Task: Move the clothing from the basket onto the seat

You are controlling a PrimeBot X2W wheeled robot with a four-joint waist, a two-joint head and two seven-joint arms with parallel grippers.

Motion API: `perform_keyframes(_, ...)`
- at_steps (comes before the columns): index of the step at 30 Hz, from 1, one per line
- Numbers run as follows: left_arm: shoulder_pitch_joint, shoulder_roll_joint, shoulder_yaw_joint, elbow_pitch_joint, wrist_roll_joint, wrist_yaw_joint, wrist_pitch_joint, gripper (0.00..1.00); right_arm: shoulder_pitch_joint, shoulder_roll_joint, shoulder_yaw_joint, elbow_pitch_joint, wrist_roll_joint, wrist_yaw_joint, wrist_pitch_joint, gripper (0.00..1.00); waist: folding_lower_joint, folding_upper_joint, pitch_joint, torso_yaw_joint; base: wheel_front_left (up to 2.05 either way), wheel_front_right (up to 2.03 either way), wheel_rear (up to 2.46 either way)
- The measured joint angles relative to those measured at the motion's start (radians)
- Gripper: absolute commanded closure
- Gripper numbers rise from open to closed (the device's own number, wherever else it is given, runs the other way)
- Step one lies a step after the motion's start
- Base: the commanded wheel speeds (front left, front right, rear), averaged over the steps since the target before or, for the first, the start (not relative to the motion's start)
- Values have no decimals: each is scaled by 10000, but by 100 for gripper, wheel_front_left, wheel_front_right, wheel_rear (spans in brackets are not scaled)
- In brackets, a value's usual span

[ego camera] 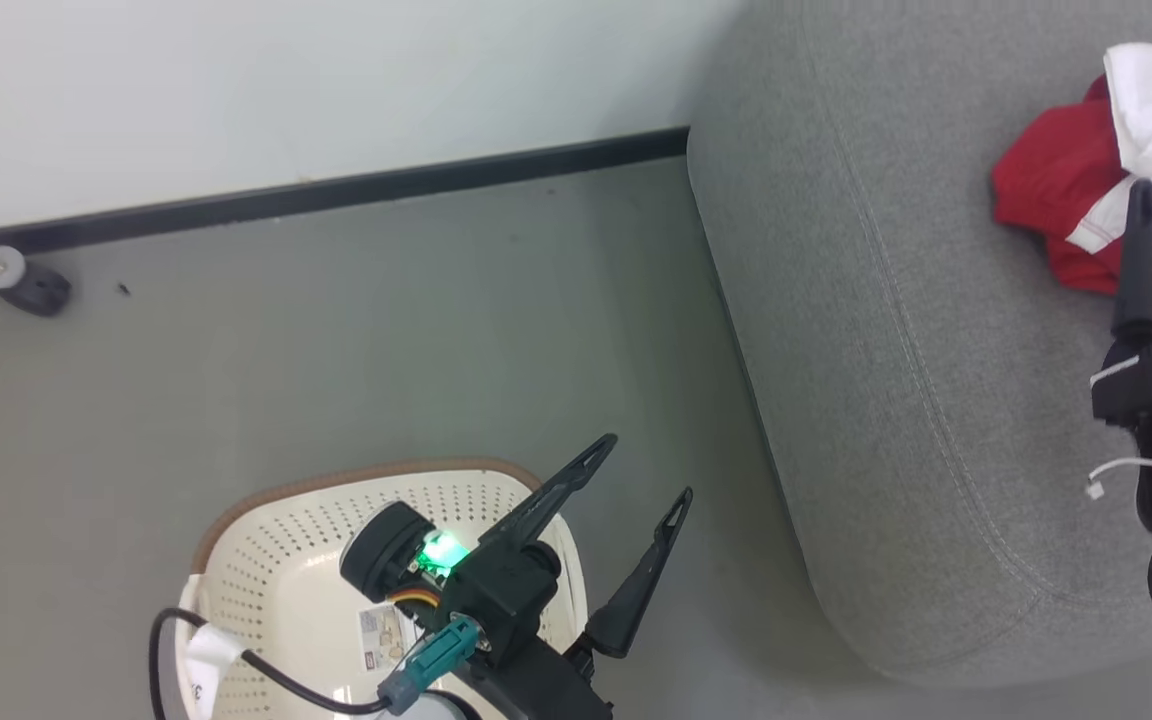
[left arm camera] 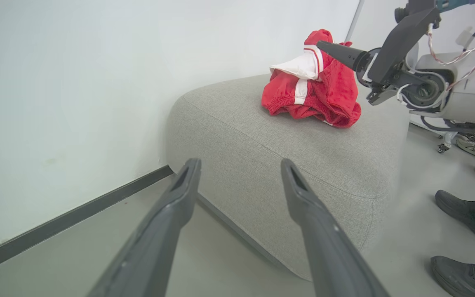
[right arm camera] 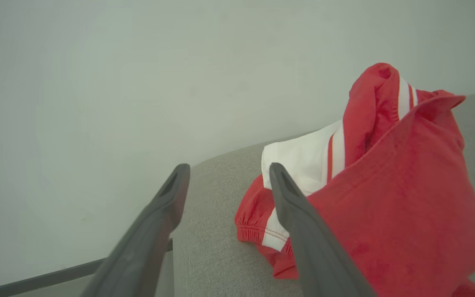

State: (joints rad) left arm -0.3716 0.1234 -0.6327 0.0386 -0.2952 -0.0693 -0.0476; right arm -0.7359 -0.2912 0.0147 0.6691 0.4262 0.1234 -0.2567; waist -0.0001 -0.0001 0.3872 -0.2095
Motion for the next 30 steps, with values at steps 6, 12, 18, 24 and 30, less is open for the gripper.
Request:
perform_keyframes(6,350,-25,176,157,-121,242,-198,0,959,92,88,-591,-63,0,2,0,-1,0,-605,300,0,0,0)
perform_keyframes(12,779,-17,560,259,-230,560,-437,0,1912,314,228,-1076,-247,0,2,0,-1,0,-1163,644,0,0,0)
perform_keyframes(18,1225,33,1022,364,-328,976,-602,0,2747,566,456,-1536,-449,0,2,0,-1,0,-1674,958,0,0,0)
perform_keyframes(24,1679,253,1710,445,-648,1419,-734,0,3417,861,708,-1941,-518,0,2,0,0,0,-2106,1150,0,0,0)
perform_keyframes(30,2065,313,2357,579,-826,1638,-903,0,4051,949,892,-2205,-627,0,2,0,0,-1,-2438,1222,0,0,0)
